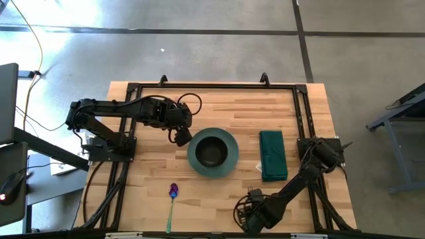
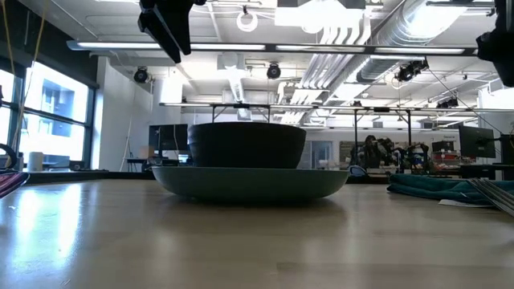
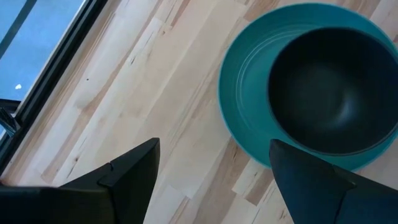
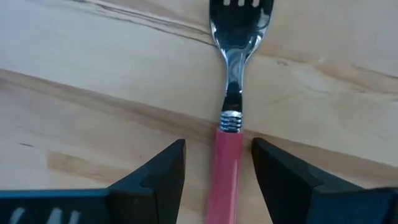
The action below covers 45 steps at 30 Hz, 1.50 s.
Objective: Set table place
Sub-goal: Move the pink fork from the bottom to the right between the green plate and the green napkin on the table
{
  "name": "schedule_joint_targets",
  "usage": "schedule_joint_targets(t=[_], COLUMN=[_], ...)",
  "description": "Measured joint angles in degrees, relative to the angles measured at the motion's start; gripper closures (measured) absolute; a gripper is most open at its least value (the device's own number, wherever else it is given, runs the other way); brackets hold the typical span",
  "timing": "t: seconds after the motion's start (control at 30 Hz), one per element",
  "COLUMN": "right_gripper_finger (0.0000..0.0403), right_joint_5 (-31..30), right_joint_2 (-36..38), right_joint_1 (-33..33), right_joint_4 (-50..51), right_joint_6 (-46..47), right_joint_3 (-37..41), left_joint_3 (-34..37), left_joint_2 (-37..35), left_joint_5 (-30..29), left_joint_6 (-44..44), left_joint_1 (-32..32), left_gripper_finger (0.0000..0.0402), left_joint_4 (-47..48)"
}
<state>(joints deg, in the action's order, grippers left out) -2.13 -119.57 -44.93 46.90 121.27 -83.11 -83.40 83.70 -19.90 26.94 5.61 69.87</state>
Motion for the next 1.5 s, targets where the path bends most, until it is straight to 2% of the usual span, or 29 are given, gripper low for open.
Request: schedule_joint_targets(t=[0.17, 0.27, 0.4, 0.47, 0.77, 0.83, 0.97, 1.1, 1.2, 1.5], right_gripper_finger=[0.0250, 0.0293, 0.0371, 0.0389, 0.0398, 0.0398, 0.0398, 0.0398, 0.0398, 0.0400], right_joint_5=[0.22, 0.24, 0.44, 0.20, -0.04, -2.98, -9.94, -10.14, -11.54, -15.57], right_joint_2=[0.05, 0.01, -0.04, -0.04, 2.06, 3.33, 7.92, 10.67, 11.94, 11.94], right_joint_1=[0.02, -0.02, -0.07, -0.07, 0.79, 1.13, 2.69, 4.90, 7.97, 19.45], right_joint_4=[-1.84, -1.34, -0.70, -0.73, -0.70, 0.43, 6.86, 15.38, 18.11, 18.18], right_joint_6=[1.25, 1.27, 1.20, 0.84, 1.88, 1.88, 2.14, 1.10, -1.92, -18.15], right_joint_3=[2.26, 2.48, 2.52, 2.52, 2.65, 2.91, 2.72, 2.82, 2.76, 2.76], left_joint_3=[0.00, 0.00, 0.00, 0.00, 0.00, 0.00, 0.00, 0.00, 0.00, 0.00], left_joint_2=[0.00, 0.00, 0.00, 0.00, 0.00, 0.00, 0.00, 0.00, 0.00, 0.00], left_joint_5=[0.00, 0.00, 0.00, 0.00, 0.00, 0.00, 0.01, 0.34, 0.44, 0.44], left_joint_6=[0.00, 0.00, 0.00, 0.00, -0.04, -0.04, -0.04, -0.04, -0.04, -0.09], left_joint_1=[0.00, 0.00, 0.00, 0.00, 0.00, 0.00, 0.00, 0.00, 0.00, 0.01], left_gripper_finger=[0.0115, 0.0115, 0.0115, 0.0115, 0.0115, 0.0114, 0.0115, 0.0115, 0.0115, 0.0115], left_joint_4=[0.02, 0.00, 0.02, 0.02, 0.02, 0.04, 0.04, 0.07, 0.07, 0.14])
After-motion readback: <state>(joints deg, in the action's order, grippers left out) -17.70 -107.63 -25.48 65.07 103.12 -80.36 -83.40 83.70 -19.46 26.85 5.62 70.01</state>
